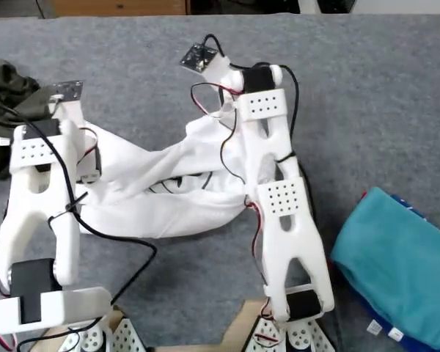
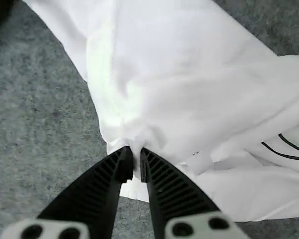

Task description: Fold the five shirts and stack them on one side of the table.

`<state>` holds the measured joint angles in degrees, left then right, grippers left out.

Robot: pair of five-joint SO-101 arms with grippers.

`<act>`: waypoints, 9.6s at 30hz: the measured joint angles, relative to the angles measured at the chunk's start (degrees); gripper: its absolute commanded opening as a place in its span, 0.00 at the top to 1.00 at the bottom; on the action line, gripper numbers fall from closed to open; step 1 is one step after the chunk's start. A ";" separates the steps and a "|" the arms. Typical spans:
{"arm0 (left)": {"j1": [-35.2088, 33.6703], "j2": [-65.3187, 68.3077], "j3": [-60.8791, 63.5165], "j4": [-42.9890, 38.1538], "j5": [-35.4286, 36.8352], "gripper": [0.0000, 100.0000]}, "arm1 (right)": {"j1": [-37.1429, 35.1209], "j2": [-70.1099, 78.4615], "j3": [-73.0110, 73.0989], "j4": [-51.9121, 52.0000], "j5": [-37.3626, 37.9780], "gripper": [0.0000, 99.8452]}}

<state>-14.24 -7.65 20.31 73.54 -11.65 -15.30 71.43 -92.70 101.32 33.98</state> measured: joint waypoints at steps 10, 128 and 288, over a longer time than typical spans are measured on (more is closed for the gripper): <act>-4.92 0.00 -9.49 10.02 -3.78 0.98 | -5.27 -12.75 21.36 -0.09 -1.67 0.98; 1.14 -12.31 12.84 14.86 -13.19 0.98 | 1.58 -14.68 36.40 -12.04 -14.24 0.71; -2.64 -17.23 18.99 -69.19 3.16 0.98 | 9.05 -72.00 96.62 -92.22 -8.88 1.00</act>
<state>-16.88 -24.88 39.30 4.35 -8.48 -6.24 -0.57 3.91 9.10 25.10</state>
